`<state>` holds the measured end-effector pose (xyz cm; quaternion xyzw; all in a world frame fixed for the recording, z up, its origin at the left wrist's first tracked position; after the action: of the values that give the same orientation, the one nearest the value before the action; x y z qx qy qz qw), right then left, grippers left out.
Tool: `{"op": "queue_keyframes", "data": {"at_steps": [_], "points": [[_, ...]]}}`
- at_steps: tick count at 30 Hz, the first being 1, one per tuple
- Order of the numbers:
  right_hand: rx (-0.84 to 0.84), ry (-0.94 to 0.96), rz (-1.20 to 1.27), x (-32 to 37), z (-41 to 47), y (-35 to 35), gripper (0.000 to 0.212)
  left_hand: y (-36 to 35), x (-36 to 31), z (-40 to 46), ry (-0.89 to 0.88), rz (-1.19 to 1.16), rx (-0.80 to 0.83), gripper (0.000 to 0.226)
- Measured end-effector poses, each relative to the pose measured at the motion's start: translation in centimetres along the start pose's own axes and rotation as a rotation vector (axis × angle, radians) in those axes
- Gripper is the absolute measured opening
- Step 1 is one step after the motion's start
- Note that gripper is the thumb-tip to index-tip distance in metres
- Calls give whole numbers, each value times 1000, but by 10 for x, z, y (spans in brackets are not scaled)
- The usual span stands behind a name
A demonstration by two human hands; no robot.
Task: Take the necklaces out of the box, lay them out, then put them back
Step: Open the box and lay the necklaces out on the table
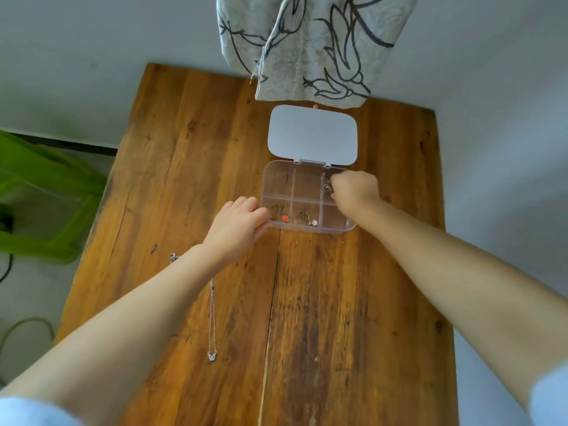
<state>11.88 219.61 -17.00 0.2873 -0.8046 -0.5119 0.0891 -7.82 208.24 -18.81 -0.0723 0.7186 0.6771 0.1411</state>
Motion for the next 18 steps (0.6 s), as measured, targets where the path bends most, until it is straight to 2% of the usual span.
{"op": "queue_keyframes", "data": {"at_steps": [2,6,10,14,18], "points": [[44,17,-61,2,1,2,26,0,-2,-2,16,-9,4,11],[119,48,-145,4,1,8,24,0,-4,-4,44,-17,1,10],[88,72,-102,0,1,13,27,0,-6,-2,42,-8,1,10],[-27,30,195,-15,-5,17,33,2,-6,-2,40,-3,30,16],[-23,117,583,-29,-28,45,22,7,-14,-2,78,-55,-42,22]]}}
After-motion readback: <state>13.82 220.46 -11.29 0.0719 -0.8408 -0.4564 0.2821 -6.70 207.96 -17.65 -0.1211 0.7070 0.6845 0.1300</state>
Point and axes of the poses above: each hand's wrist, its own z-axis towards the middle knuckle, its own y-axis out of the back of the hand, x = y × z, the point moved 1 cm from there along z, towards the middle knuckle, and after that the axes turned 9 degrees about y, right-handed, at the moved point
